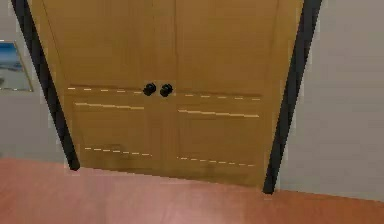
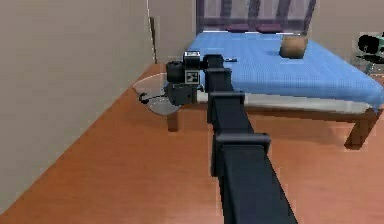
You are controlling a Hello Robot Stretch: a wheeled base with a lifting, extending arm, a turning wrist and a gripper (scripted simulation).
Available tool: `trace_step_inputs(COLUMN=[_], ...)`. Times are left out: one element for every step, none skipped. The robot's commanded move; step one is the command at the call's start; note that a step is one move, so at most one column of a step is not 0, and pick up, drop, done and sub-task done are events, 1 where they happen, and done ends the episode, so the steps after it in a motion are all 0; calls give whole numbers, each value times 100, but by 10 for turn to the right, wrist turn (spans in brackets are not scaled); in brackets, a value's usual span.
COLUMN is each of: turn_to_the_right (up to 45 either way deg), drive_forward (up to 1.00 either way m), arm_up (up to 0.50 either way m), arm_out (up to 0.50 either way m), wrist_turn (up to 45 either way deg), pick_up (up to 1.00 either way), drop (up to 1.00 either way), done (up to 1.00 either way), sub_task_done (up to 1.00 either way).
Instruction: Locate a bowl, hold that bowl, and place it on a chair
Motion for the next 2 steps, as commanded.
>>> trace_step_inputs(turn_to_the_right=[450,450], drive_forward=[0,0], arm_up=[0,0], arm_out=[0,0], wrist_turn=[0,0], pick_up=[0,0], drop=[0,0], done=[0,0], sub_task_done=[0,0])
